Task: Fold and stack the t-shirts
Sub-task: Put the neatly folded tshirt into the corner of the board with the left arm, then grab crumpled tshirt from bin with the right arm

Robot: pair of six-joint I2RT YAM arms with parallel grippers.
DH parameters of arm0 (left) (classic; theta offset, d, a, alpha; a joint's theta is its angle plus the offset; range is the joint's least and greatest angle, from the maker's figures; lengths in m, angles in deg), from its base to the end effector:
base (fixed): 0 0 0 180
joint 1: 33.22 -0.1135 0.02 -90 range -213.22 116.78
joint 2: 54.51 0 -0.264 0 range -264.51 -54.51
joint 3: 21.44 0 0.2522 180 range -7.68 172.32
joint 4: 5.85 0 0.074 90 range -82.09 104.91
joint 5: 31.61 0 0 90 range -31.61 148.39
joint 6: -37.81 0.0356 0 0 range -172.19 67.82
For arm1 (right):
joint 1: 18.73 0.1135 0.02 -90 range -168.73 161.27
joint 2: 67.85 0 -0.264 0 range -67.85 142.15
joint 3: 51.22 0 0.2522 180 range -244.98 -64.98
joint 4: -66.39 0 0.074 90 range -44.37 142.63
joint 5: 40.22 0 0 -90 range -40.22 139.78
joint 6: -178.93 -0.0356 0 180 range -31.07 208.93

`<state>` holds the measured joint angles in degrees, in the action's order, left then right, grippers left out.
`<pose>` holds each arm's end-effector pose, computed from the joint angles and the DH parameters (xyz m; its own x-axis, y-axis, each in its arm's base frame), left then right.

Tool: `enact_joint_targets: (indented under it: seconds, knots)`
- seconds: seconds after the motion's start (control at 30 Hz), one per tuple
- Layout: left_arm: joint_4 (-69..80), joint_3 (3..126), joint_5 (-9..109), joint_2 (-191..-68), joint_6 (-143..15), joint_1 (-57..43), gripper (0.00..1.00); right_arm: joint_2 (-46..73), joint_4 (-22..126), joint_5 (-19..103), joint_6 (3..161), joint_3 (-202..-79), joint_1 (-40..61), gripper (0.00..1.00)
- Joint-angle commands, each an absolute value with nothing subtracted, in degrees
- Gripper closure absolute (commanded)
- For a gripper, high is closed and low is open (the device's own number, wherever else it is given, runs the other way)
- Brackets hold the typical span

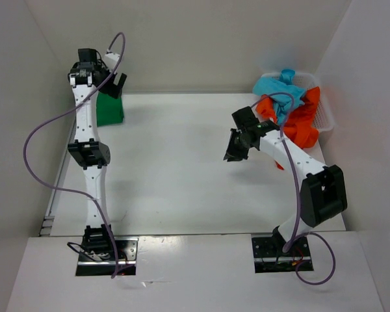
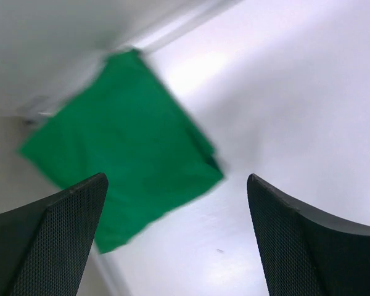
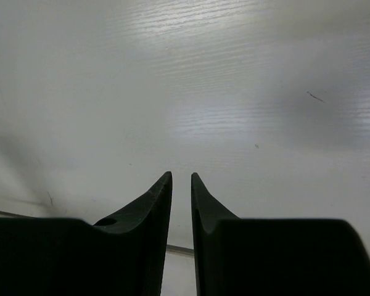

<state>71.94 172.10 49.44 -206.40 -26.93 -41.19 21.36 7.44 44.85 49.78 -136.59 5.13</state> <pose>0.5251 0.0679 0.3411 -0.5336 0.3509 -0.7695 0.2379 0.9354 0.2616 0.2896 0.1314 0.2632 -0.9079 0.2862 -0.3063 0.1731 0.9214 0.3480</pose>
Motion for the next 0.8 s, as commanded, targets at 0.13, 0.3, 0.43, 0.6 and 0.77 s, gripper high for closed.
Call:
enact_joint_targets:
  seconds: [0.13, 0.3, 0.43, 0.6, 0.77]
  knots:
    - [82.1, 168.5, 28.6, -200.1, -27.2, -36.4, 0.0, 16.6, 7.4, 49.8, 50.2, -138.9, 3.1, 0.62]
    - [82.1, 157.7, 14.0, -185.8, -27.2, -32.7, 0.0, 16.1, 3.1, 62.2, 50.2, -142.7, 1.3, 0.45]
    - [80.8, 138.1, 14.2, -171.1, -23.5, -25.7, 0.0, 14.9, 5.5, 71.7, 49.6, -144.0, -3.4, 0.28]
    - [63.5, 96.6, 21.0, -159.5, -29.1, -19.0, 0.0, 23.2, 14.7, 75.4, 50.2, -149.1, -12.2, 0.0]
    - [50.0, 79.7, 28.5, -150.9, -34.4, -14.2, 0.0, 33.5, 18.3, 87.2, 48.4, -159.0, -12.8, 0.0]
